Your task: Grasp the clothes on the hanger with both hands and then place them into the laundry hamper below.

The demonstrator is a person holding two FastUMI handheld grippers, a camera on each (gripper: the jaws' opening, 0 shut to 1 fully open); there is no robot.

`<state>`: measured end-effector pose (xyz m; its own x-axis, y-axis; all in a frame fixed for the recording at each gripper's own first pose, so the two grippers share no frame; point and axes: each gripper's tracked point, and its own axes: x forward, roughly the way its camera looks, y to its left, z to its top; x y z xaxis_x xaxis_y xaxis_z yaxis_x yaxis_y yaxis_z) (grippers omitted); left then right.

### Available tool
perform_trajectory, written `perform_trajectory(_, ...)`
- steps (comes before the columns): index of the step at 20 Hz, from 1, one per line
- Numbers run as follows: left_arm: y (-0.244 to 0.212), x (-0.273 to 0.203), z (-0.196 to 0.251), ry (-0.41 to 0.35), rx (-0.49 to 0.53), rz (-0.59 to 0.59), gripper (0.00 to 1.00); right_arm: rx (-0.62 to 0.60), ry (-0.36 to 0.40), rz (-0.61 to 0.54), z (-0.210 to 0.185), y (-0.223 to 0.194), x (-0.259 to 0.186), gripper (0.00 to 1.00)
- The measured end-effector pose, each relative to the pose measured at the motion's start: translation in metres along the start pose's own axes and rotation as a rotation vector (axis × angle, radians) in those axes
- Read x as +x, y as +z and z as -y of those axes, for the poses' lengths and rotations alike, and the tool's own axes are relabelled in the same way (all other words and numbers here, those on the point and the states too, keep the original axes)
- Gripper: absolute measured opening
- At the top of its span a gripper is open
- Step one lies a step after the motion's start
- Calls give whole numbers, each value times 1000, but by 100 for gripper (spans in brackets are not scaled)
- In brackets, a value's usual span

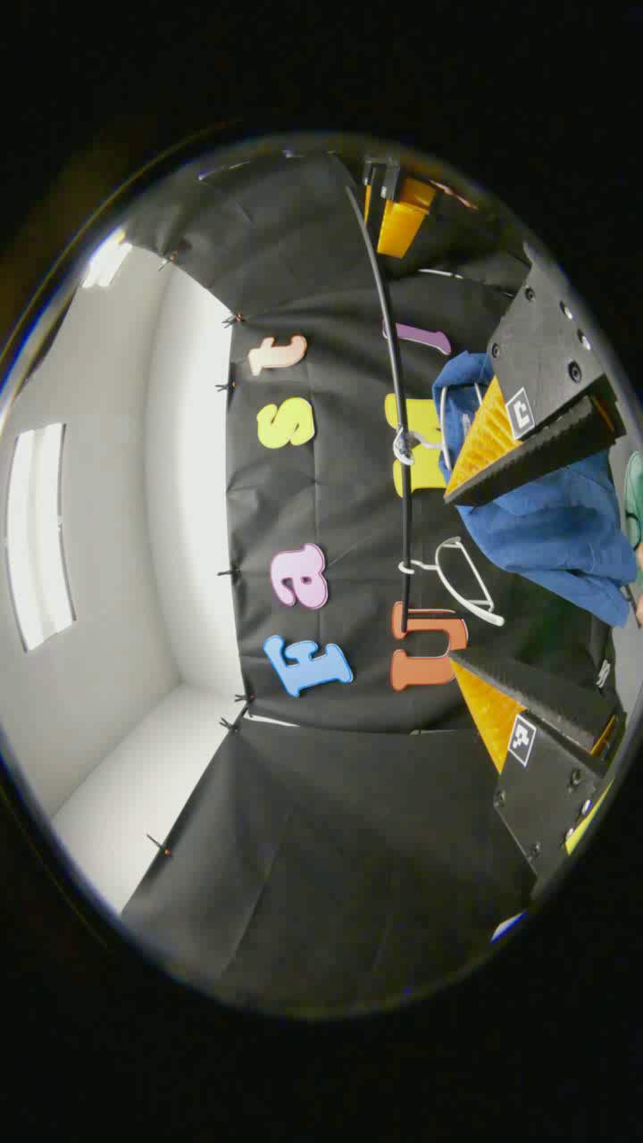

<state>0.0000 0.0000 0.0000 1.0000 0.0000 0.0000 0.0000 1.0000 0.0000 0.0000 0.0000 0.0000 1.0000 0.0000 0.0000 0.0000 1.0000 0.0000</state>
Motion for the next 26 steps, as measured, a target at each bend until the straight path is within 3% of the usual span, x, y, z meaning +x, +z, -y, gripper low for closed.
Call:
perform_trajectory(5, -2, 0, 12, 31, 2, -6, 100, -2, 10, -20, 2, -9, 8, 99)
perform_trajectory(12, -22, 4, 27, 70, 8, -54, 100, -18, 13, -118, 9, -52, 27, 99)
perform_trajectory(18, -42, 24, 32, 13, -2, -84, 100, -13, -7, -168, -13, -77, 47, 97)
perform_trajectory(19, -48, 27, 33, -1, -7, -95, 96, -12, -15, -188, -16, -85, 52, 97)
perform_trajectory(21, -62, 33, 36, -28, -16, -118, 100, -12, -25, -218, -22, -101, 60, 99)
perform_trajectory(22, -69, 38, 38, -41, -19, -128, 92, -12, -25, -231, -25, -109, 65, 99)
perform_trajectory(26, -98, 56, 52, -92, -29, -172, 100, -12, -58, -306, -27, -148, 84, 99)
